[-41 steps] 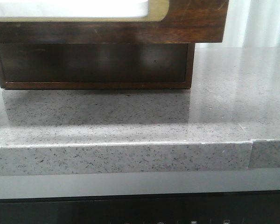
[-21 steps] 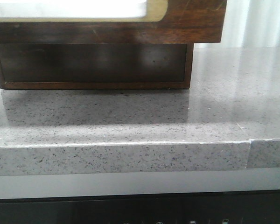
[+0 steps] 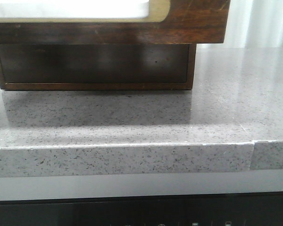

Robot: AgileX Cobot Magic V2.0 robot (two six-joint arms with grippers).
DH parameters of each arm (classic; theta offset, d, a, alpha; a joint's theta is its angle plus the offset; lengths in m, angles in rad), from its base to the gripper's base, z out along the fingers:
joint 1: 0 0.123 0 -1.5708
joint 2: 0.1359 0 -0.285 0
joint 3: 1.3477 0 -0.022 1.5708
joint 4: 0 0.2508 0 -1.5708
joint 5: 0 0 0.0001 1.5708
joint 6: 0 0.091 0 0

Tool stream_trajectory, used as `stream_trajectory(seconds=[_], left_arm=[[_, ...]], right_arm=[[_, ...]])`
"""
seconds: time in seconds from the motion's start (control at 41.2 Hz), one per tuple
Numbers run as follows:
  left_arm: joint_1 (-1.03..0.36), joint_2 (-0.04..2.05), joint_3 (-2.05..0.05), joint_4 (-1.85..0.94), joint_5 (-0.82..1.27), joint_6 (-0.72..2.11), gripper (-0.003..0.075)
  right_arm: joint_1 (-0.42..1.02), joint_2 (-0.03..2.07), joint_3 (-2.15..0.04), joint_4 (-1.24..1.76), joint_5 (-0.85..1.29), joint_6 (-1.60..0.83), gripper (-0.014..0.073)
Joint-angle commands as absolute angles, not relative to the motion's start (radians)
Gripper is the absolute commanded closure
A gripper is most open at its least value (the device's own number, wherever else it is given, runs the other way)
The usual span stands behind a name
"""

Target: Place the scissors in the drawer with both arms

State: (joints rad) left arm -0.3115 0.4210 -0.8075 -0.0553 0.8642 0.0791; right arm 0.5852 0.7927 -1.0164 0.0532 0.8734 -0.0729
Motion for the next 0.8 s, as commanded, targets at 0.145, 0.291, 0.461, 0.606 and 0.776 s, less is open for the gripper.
stream_trajectory(seconds=[0.145,0.291,0.461,0.606,0.776], left_arm=[[-0.319,0.432,-0.837,-0.067,0.788,0.069,0.0174],[-0.319,0.434,-0.837,-0.067,0.781,0.069,0.0174],[-0.319,0.434,-0.836,-0.067,0.779,0.069,0.0188],[-0.319,0.434,-0.834,-0.067,0.781,0.069,0.0311],[-0.319,0.434,-0.828,-0.062,0.787,0.069,0.0521]], right_arm=[[0.58,0.612,-0.905,0.038,0.796,-0.064,0.0159],[0.58,0.564,-0.881,0.036,0.802,-0.064,0.0159],[0.58,0.56,-0.88,0.036,0.806,-0.064,0.0182],[0.58,0.56,-0.88,0.036,0.812,-0.064,0.0372],[0.58,0.56,-0.88,0.036,0.812,-0.064,0.0599]])
